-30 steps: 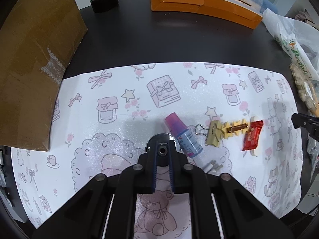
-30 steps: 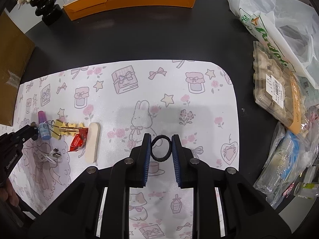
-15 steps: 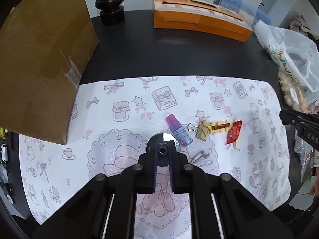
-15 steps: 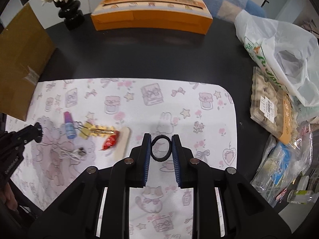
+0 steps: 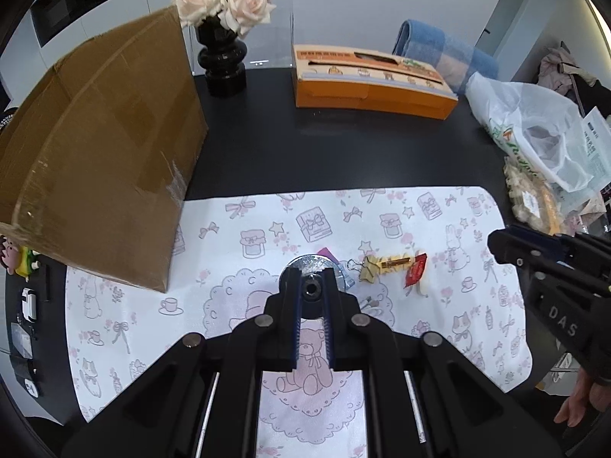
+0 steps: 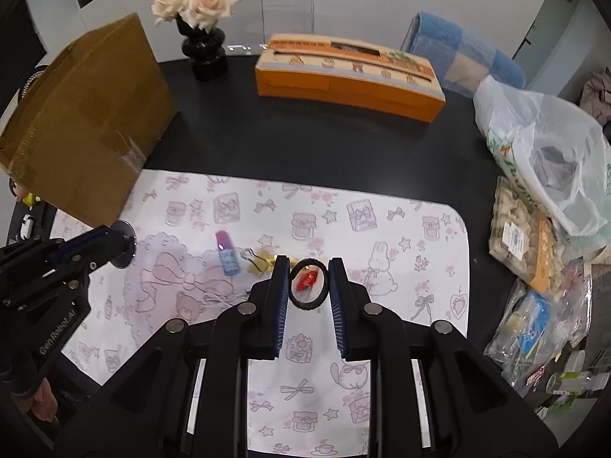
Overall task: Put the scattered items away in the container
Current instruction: 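Carry the metal hook and black hair tie over the cardboard box with both tools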
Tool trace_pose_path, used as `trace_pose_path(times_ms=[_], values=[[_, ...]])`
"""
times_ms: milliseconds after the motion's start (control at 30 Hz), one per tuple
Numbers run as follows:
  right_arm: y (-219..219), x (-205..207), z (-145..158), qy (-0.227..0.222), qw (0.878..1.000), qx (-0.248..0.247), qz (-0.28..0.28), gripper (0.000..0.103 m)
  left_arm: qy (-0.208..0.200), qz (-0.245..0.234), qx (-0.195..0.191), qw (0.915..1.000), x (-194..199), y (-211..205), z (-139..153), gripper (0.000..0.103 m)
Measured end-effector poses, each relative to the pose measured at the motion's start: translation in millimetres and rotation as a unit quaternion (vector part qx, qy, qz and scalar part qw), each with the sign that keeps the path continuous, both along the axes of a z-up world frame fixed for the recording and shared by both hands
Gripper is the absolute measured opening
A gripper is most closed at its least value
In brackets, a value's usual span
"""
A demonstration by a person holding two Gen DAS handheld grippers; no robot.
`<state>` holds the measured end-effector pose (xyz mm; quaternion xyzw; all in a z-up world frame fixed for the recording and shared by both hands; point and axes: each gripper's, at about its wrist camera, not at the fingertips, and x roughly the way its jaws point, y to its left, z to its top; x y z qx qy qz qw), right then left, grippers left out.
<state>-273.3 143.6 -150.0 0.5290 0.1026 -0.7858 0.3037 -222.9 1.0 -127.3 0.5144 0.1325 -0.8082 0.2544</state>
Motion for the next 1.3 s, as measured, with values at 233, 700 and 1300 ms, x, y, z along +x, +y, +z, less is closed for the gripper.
trace_pose_path(times_ms=[233, 700, 1300], values=[[-16, 11, 47, 0.018, 1.0, -0.018, 0.011, 0.021, 0.021, 0.007, -0.005, 0.9997, 13, -12, 32, 0.01], [-53, 35, 103, 0.037, 0.998, -0.035, 0.034, 0.022, 0.053, 0.033, -0.024, 0.9978, 38, -45, 95, 0.01], [-155, 59, 164, 0.052, 0.993, -0.058, 0.083, 0.022, 0.093, 0.096, -0.025, 0.9907, 87, -131, 157, 0.01]])
